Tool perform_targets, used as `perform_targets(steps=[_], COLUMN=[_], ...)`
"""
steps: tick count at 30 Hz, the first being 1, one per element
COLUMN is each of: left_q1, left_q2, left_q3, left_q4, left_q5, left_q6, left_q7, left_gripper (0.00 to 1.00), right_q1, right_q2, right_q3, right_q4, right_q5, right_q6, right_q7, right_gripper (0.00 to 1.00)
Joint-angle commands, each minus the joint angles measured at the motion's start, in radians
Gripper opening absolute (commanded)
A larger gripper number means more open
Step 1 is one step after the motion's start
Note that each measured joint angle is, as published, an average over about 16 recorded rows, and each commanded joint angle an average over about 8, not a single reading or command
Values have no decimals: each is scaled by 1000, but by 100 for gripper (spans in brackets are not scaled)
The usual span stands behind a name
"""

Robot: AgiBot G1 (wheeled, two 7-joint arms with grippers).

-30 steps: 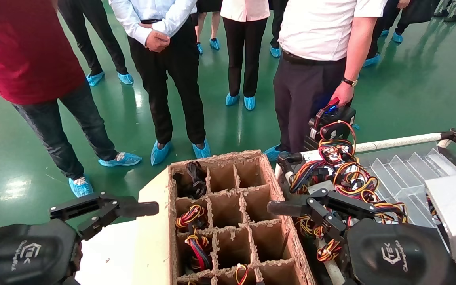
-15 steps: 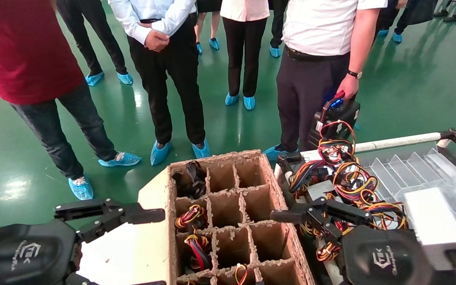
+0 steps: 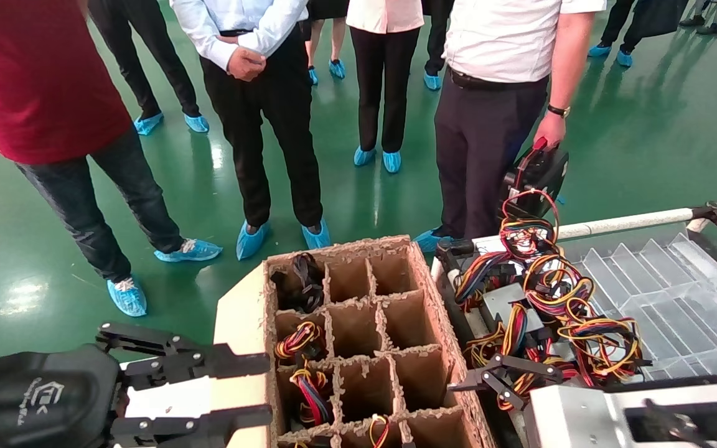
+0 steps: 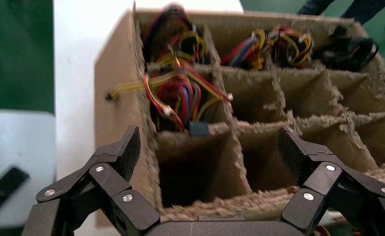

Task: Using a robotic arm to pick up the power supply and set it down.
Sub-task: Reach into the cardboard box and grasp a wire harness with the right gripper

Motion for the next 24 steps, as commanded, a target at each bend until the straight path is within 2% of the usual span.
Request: perform_targets(steps=[1,9,12,16,18,21,24], left_q1=[0,0,0,0,0,0,0], left_q2=[0,0,0,0,0,0,0], left_q3=[0,0,1,1,1,1,1], left_q4=[0,0,0,0,0,0,0], left_q5=[0,0,0,-1,-1,-1,-1], left_q6=[0,0,0,0,0,0,0], left_q7=[0,0,0,0,0,1,1], left_gripper=[0,0,0,0,0,0,0], right_q1=[20,75,91,109,117,130,144], right_q2=[-15,-66,-82,-105,-118,-140,-160], right_q3=[-19,-75,-92,-115,-126,-145,-163], right_q4=[4,8,9,10,11,11,12], right_q5=[-45,-120,-134,-152,-162,-181,-197], right_q6=[-1,-7,-8,-5,-3,-2,-2], right_q7=[-10,-20,-18,-12,-10,-9,-5], right_gripper=[100,98,79,38,22,9,4])
